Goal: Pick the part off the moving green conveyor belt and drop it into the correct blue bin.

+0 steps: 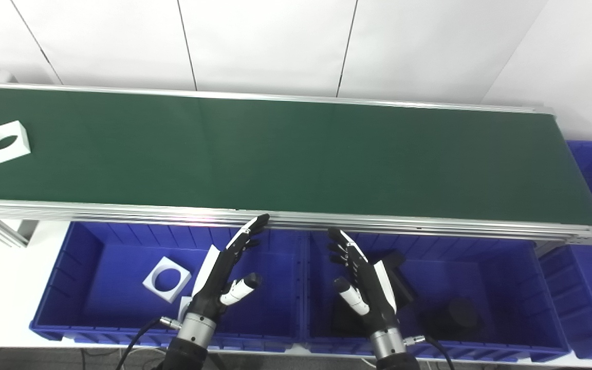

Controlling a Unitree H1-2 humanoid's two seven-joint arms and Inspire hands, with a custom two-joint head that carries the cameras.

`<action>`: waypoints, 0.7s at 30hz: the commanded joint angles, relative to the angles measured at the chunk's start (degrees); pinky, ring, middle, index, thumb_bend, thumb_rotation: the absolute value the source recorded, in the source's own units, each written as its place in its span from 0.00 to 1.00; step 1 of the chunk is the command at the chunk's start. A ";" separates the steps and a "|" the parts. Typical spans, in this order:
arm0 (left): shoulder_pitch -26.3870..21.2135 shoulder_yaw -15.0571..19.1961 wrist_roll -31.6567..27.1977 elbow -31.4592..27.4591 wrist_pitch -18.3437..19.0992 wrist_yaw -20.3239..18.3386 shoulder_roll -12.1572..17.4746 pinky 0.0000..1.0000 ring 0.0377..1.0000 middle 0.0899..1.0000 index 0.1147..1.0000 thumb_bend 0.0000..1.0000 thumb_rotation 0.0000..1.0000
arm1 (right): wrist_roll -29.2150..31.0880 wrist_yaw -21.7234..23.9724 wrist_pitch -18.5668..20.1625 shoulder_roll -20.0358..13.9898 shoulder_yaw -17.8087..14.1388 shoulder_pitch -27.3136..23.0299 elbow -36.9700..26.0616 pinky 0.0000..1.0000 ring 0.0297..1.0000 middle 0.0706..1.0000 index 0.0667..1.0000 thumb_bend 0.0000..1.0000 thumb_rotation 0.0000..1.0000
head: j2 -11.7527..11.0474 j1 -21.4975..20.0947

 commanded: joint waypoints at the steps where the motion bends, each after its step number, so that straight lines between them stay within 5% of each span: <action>1: -0.71 -0.22 0.88 -0.82 -1.18 0.56 -0.32 0.83 0.89 0.90 0.88 0.92 1.00 | 0.02 -0.45 -3.10 -0.04 0.03 -0.70 -1.04 0.79 0.85 0.90 0.88 0.96 0.93 | -0.12 0.36; 21: -0.58 -0.26 0.41 -1.02 -1.18 0.13 -0.30 0.84 0.90 0.90 0.88 0.92 0.99 | 0.60 -0.21 -3.10 -0.12 0.20 -0.60 -0.93 0.80 0.85 0.91 0.88 0.96 0.92 | -0.30 0.11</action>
